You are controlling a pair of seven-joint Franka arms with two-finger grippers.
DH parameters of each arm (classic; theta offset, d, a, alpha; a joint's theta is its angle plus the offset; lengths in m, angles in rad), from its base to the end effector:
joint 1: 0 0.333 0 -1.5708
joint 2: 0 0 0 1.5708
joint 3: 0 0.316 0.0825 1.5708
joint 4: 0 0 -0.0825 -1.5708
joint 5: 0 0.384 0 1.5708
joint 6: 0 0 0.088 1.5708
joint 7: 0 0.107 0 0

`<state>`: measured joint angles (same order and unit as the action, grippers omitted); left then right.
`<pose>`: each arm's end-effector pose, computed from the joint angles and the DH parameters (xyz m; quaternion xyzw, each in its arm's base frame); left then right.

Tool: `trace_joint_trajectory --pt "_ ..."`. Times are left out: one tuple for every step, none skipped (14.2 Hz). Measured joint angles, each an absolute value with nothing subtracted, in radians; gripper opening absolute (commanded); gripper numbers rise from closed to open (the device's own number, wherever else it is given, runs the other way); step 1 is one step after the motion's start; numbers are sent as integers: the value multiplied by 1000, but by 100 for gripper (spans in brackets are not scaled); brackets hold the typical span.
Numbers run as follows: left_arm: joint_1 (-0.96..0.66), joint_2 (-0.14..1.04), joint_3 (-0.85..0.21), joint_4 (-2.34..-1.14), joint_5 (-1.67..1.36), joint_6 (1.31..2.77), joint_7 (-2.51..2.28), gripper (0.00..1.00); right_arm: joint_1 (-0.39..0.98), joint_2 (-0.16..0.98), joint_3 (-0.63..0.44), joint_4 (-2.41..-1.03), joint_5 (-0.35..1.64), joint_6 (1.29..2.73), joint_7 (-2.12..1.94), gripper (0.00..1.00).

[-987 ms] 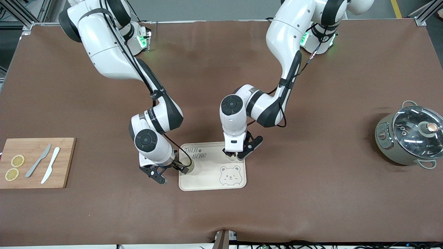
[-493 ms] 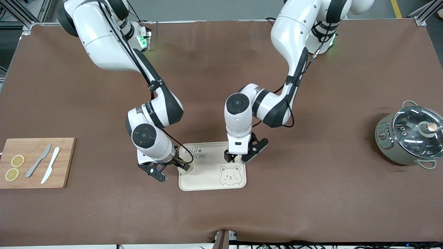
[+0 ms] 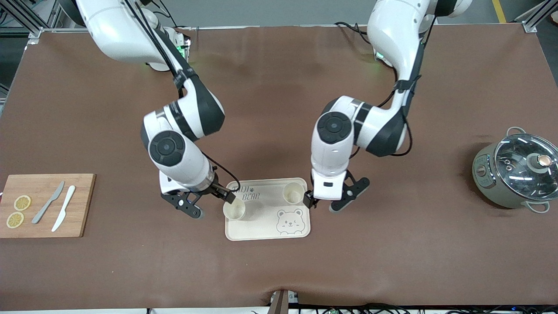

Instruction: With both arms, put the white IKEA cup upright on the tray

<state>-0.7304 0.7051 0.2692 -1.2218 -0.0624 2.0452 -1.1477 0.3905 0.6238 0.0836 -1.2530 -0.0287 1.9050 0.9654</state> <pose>0.6486 -0.3878 0.3802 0.9458 0.3120 0.0890 0.0124 0.6601 0.3197 0.4009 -0.9689 0.2467 -0.0043 0.0180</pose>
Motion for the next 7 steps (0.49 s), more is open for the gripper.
trace_joint_trajectory --pt "-714 681 269 -1222 -77 2007 -1103 100 389 593 83 -1251 -29 1861 936 100" --pt "-698 656 269 -1223 -85 1968 -1058 100 384 561 82 -1250 -28 1813 901 100" --pt "-680 631 269 -1225 -88 1932 -1015 100 375 526 79 -1249 -28 1760 853 100" --pt "-664 606 269 -1229 -90 1901 -971 100 360 487 76 -1247 -28 1707 796 100" --pt "-649 582 269 -1237 -92 1874 -928 100 335 447 73 -1247 -28 1657 737 100" --pt "-634 559 269 -1247 -92 1852 -885 100 303 407 72 -1246 -28 1610 667 100" --pt "-619 535 269 -1260 -93 1836 -842 100 266 369 70 -1246 -28 1568 595 100"
